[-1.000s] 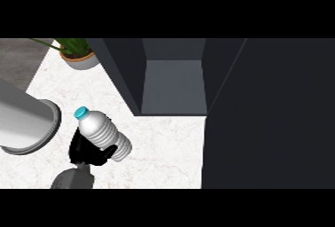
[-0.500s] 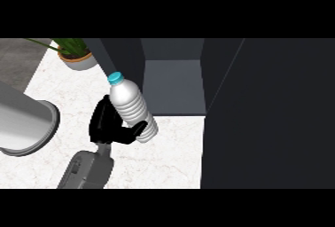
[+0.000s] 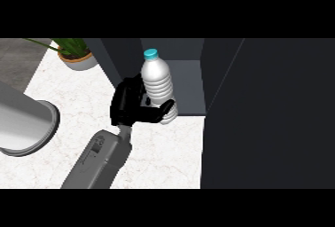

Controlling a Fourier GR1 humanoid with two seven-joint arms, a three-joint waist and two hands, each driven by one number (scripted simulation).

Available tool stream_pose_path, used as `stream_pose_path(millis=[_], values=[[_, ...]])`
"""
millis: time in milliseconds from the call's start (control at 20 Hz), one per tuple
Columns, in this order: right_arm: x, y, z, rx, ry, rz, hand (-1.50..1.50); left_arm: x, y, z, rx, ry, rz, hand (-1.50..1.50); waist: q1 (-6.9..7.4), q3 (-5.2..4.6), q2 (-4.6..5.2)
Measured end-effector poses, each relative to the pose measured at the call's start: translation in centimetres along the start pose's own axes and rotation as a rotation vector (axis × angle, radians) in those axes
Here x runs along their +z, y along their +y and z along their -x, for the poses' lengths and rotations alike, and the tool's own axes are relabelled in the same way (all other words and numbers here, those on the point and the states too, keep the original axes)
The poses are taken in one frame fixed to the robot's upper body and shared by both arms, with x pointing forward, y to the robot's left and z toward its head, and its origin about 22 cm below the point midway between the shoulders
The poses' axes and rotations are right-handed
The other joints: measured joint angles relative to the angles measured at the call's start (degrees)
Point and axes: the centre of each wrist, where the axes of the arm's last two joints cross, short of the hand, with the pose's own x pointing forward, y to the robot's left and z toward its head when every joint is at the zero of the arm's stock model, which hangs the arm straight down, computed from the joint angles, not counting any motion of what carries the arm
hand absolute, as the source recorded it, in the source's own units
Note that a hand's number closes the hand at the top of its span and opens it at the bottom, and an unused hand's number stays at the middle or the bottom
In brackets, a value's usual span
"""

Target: Pick up the bottled water, place it into the cabinet and close the cabinet

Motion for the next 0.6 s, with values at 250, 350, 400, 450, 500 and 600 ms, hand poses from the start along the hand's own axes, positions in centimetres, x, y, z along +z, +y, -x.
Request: stream_pose_path(millis=[250, 350, 400, 450, 500, 600], values=[[0.0, -0.4, 0.1, -0.007, -0.008, -0.01, -1.5, -0.3, -0.6, 0.8, -0.093, -0.034, -0.077, 1.5, -0.04, 0.0, -0.4], [0.1, -0.4, 0.1, -0.01, -0.006, -0.013, -1.5, -0.4, -0.8, 0.9, -0.127, -0.04, -0.117, 1.5, -0.24, -0.03, -0.49], [-0.2, -0.2, 0.1, -0.01, -0.005, -0.016, -1.5, -0.5, -1.0, 1.0, -0.143, -0.041, -0.137, 1.5, -0.24, -0.02, -0.51], [-0.6, -0.1, 0.1, -0.013, -0.007, -0.016, -1.5, -0.6, -1.1, 1.0, -0.16, -0.041, -0.15, 1.5, -0.17, -0.03, -0.49], [-0.6, -0.1, 0.2, -0.014, -0.005, -0.018, -1.5, -0.6, -1.3, 1.0, -0.176, -0.038, -0.166, 1.5, -0.26, -0.04, -0.5], [-0.6, -0.2, 0.5, -0.014, 0.0, -0.026, -1.5, -3.1, -2.2, -0.1, -0.21, -0.046, -0.139, 1.5, -1.06, 0.0, 0.03]])
